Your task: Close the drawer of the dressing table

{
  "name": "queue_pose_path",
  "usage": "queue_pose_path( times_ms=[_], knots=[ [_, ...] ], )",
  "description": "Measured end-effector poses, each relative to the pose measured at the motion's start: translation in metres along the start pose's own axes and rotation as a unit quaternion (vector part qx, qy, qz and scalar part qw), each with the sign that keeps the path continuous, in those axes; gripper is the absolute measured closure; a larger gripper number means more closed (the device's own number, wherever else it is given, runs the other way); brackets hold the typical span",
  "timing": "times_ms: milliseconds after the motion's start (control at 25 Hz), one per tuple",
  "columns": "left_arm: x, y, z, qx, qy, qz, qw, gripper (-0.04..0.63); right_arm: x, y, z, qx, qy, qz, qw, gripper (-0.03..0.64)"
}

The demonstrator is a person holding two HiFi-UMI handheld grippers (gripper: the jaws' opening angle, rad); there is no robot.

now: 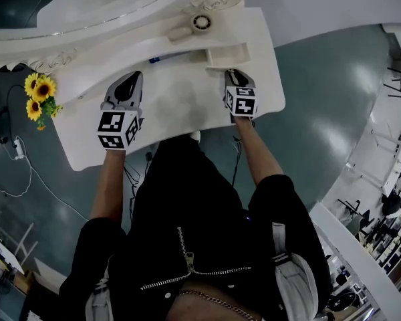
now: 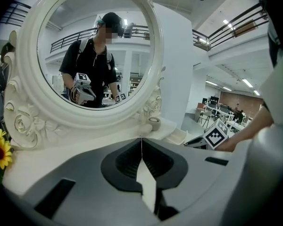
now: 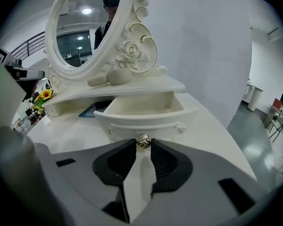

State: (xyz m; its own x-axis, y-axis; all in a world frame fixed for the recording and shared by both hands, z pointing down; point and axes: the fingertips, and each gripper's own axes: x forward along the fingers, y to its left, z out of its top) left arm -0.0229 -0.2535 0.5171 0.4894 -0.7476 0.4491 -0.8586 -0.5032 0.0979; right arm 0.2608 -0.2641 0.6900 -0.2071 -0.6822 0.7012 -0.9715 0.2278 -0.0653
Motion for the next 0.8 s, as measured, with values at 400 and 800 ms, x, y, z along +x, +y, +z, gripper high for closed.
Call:
queue_pose_path(
  times_ms=[400,800],
  knots=[
    [0.000,0.001,-0.002,-0.001,0.000,0.002,1.0000,0.574,-0.006,0.001,0.008,-0.013,-0.010,-0.014,1.000,0.515],
    [-0.001,0.002,-0.005,-0.004,0.001,0.002,1.0000,0.574,-0.005,0.005,0.012,-0.040,-0.007,-0.015,0.999,0.517]
  ],
)
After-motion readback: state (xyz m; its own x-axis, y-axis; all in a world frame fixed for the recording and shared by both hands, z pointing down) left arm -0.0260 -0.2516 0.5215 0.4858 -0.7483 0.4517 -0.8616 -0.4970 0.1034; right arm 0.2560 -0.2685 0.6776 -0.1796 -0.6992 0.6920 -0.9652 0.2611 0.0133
